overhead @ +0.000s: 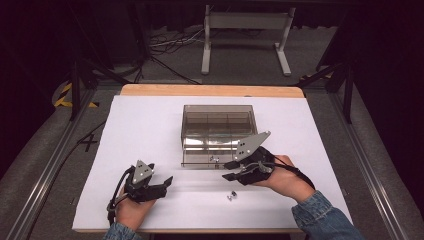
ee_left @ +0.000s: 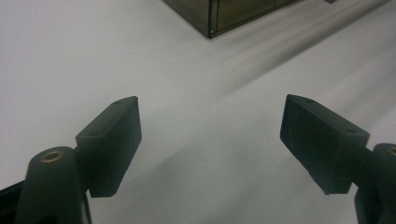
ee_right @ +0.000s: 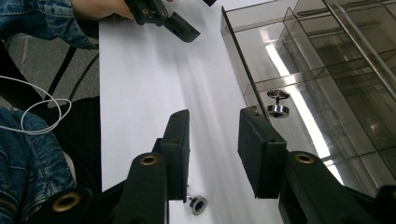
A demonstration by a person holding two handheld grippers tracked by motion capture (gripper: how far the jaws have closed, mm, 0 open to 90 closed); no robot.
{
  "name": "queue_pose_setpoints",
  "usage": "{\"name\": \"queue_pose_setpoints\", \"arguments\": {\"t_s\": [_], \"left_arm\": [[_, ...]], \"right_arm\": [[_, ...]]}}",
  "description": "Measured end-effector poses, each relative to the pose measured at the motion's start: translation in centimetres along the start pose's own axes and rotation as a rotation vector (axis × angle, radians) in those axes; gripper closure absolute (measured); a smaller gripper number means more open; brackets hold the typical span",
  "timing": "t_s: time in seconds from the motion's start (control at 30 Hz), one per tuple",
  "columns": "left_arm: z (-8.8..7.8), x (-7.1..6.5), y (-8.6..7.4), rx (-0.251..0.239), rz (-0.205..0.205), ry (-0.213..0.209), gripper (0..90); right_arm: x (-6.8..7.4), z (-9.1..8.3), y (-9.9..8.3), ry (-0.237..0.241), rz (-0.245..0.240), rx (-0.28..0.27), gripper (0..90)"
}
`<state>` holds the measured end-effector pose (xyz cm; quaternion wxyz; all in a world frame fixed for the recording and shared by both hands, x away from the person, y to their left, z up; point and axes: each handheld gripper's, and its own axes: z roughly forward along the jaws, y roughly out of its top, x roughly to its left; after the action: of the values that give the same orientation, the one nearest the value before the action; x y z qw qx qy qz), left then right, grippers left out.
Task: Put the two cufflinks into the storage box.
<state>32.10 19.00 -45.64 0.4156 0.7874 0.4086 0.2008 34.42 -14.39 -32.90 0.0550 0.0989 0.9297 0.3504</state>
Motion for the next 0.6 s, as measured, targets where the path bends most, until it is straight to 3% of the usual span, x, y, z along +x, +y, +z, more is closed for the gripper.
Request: {"name": "queue_pose_setpoints", "arguments": {"t_s": [0.6], "left_arm": [[0.0,0.0,0.0,0.001,0.002,0.001,21.3]], "right_arm": [[0.5,1.9,-2.4,-0.004,0.014,0.010,64.1]]}}
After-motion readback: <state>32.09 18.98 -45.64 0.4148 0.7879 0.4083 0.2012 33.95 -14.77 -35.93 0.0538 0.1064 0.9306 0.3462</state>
